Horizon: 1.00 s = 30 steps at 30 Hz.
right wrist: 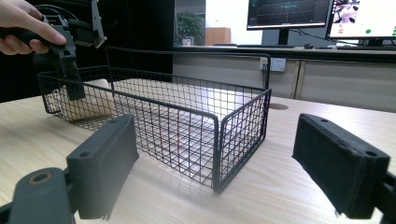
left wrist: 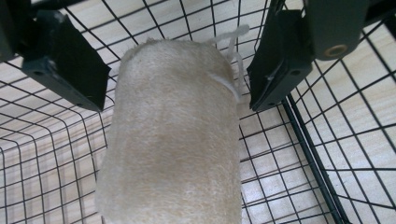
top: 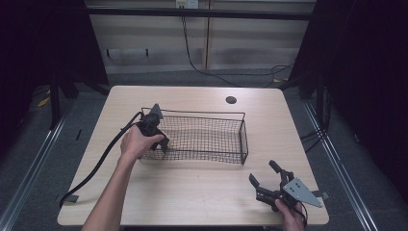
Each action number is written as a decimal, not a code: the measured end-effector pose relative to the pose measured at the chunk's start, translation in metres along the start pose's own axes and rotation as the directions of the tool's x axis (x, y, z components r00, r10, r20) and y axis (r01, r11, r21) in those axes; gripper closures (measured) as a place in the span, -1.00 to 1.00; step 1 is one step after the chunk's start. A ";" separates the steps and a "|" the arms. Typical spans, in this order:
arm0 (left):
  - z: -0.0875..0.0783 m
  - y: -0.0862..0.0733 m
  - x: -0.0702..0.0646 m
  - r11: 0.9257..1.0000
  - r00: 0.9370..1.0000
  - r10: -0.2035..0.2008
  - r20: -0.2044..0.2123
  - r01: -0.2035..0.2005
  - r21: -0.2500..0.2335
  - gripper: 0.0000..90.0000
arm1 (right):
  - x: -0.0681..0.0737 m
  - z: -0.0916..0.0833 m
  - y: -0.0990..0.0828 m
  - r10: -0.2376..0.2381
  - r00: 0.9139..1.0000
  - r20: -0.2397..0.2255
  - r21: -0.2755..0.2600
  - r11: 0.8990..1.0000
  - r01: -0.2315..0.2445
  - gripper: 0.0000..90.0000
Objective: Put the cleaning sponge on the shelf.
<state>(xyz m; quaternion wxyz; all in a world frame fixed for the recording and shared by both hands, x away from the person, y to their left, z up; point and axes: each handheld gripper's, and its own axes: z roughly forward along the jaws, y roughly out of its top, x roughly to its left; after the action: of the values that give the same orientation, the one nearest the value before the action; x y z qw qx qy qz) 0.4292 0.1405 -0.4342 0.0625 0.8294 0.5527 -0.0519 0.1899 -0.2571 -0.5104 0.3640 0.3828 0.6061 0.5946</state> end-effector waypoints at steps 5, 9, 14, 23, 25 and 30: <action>-0.001 -0.002 0.002 0.999 1.000 0.024 0.011 -0.023 -0.021 -0.54 | 0.000 0.000 0.000 0.004 1.000 -0.001 -0.001 1.000 -0.004 -0.71; -0.005 -0.003 0.002 0.999 0.999 0.026 0.031 -0.024 -0.045 -0.59 | 0.000 0.000 0.000 0.002 1.000 -0.001 0.000 1.000 -0.002 -0.71; -0.013 -0.007 0.006 0.992 0.998 0.016 0.057 -0.009 -0.124 -0.59 | 0.000 0.000 0.000 0.000 1.000 0.001 0.000 1.000 0.000 -0.71; -0.019 -0.015 0.012 0.986 0.992 0.072 0.108 -0.054 -0.158 -0.60 | 0.000 0.000 0.000 0.002 1.000 0.000 0.000 1.000 -0.002 -0.71; -0.021 -0.017 0.013 0.983 0.991 0.085 0.101 -0.067 -0.170 -0.59 | 0.000 0.000 0.000 0.001 1.000 0.000 0.001 1.000 -0.001 -0.71; -0.028 -0.022 0.012 0.973 0.988 0.113 0.107 -0.087 -0.215 -0.56 | 0.000 0.000 0.000 0.004 1.000 0.000 0.000 1.000 -0.004 -0.71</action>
<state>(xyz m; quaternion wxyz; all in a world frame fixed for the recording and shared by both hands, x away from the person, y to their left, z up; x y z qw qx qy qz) 0.4139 0.1638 -0.4095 0.1850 0.8404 0.5079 -0.0392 0.1901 -0.2569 -0.5103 0.3629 0.3841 0.6053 0.5953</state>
